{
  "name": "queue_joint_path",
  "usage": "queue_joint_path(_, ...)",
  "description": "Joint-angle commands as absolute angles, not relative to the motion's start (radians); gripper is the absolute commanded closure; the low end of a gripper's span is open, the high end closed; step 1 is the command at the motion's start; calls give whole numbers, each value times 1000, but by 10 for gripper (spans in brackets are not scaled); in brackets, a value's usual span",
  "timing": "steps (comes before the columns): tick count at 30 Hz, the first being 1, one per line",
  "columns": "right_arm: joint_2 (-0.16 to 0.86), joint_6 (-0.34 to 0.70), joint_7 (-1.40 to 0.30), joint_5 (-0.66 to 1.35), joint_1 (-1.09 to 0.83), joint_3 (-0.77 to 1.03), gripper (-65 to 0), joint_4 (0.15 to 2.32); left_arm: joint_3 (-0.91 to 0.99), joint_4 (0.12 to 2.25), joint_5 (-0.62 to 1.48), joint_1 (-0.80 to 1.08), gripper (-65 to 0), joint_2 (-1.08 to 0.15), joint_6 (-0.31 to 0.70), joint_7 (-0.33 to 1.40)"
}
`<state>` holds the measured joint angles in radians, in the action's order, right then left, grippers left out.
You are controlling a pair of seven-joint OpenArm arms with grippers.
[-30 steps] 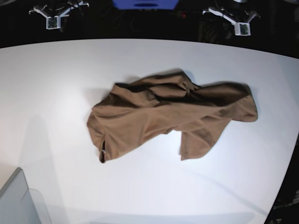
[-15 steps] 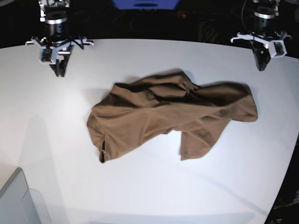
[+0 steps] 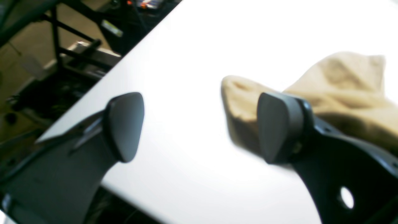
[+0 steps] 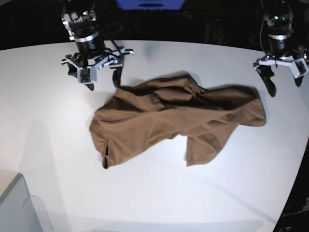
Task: Layout the t-shirt on the table in an organized manner, then fold the t-shirt properly
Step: 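Move both grippers down to the crumpled brown t-shirt and grasp its edges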
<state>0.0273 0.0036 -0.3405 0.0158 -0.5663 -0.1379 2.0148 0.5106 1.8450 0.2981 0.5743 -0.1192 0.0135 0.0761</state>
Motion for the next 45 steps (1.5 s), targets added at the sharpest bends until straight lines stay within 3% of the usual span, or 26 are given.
queue_joint_path(1, 30, 7, -325, 13, -562, -136, -442, 2029, 516, 1837, 300, 542, -548, -131, 5, 84)
queue_joint_path(6, 42, 7, -346, 13, -550, -134, -441, 2029, 522, 1704, 300, 358, -548, -133, 7, 243)
queue_joint_path(15, 58, 7, -349, 10, -555, -127, -441, 2028, 506, 1492, 300, 170, -548, -128, 10, 265)
queue_joint_path(19, 58, 7, -349, 10, -552, -125, -441, 2005, 487, 1386, 300, 107, -548, -133, 113, 265)
queue_joint_path(27, 59, 7, -349, 8, -550, -124, -441, 1971, 495, 1250, 300, 15, -550, -133, 143, 265)
queue_joint_path(39, 85, 7, -349, 10, -549, -97, -441, 1966, 542, 1241, 300, -7, -547, -127, 153, 265)
queue_joint_path(42, 82, 7, -349, 13, -526, -105, -441, 1957, 541, 1239, 300, -7, -481, -127, 153, 265)
queue_joint_path(45, 81, 7, -349, 13, -492, -122, -441, 1916, 542, 1239, 300, -7, -294, -127, 153, 265)
